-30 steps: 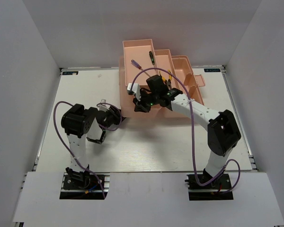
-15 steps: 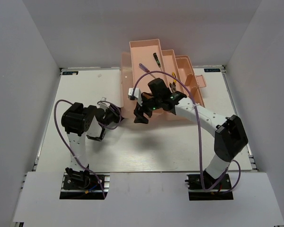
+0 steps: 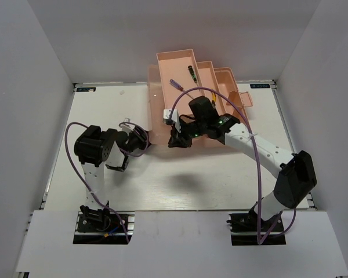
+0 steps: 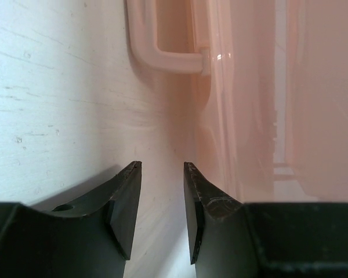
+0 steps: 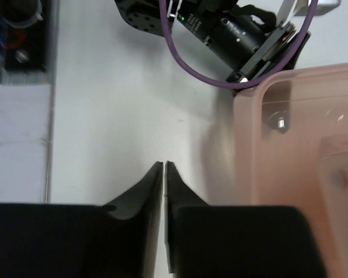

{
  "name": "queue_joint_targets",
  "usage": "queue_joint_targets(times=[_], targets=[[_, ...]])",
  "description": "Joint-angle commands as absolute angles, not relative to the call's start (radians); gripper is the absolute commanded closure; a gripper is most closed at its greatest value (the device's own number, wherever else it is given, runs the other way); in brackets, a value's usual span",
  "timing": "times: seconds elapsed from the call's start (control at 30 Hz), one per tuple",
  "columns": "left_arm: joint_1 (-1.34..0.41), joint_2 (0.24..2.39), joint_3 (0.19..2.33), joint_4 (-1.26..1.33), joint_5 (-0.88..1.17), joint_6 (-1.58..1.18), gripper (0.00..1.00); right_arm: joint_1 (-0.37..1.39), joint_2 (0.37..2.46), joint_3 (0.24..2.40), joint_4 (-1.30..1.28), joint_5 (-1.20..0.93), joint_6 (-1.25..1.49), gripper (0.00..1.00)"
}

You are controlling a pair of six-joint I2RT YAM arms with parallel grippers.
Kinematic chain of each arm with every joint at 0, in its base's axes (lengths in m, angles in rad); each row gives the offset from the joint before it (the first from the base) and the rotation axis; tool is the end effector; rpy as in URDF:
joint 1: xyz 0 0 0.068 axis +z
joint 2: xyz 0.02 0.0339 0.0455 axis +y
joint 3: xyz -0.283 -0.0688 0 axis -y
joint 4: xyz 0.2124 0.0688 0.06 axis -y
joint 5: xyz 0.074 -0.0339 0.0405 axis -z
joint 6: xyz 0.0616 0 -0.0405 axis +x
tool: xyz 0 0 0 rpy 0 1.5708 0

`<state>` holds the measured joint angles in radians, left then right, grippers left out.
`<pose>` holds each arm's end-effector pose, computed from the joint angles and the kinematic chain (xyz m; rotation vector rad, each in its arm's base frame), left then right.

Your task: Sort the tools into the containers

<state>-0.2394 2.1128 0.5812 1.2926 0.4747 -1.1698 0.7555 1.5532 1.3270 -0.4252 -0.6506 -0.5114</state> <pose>0.3425 -0.1126 0.1156 -0.5552 1.9497 -1.3805 0.2170 0.2557 0.3327 -1.5736 1.5317 0.8557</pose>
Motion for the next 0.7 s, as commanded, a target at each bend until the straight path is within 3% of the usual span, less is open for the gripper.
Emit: queue_joint_targets(times=[0.0, 0.03, 0.23, 0.37, 0.5, 0.67], targets=[[-0.233, 2.033, 0.614, 1.536, 0.502, -1.166, 0.53, 0.761, 1.511, 1.313, -0.453, -0.692, -0.47, 0.95], [-0.233, 2.023, 0.614, 1.536, 0.502, -1.166, 0.53, 0.764, 1.505, 1.305, -0.44, -0.692, -0.451, 1.0], [-0.233, 2.005, 0.633, 1.479, 0.502, -1.157, 0.53, 0.759, 1.48, 1.331, -0.529, -0.796, -0.413, 1.0], [-0.224, 1.974, 0.643, 1.447, 0.502, -1.147, 0.53, 0.759, 1.45, 1.484, -0.706, -0.9, -0.515, 1.0], [-0.224, 1.945, 0.652, 1.384, 0.502, -1.127, 0.53, 0.747, 1.433, 1.706, -0.873, -0.768, -0.62, 1.0], [-0.215, 1.908, 0.67, 1.345, 0.502, -1.108, 0.53, 0.739, 1.416, 1.793, -0.914, -0.625, -0.635, 0.95]])
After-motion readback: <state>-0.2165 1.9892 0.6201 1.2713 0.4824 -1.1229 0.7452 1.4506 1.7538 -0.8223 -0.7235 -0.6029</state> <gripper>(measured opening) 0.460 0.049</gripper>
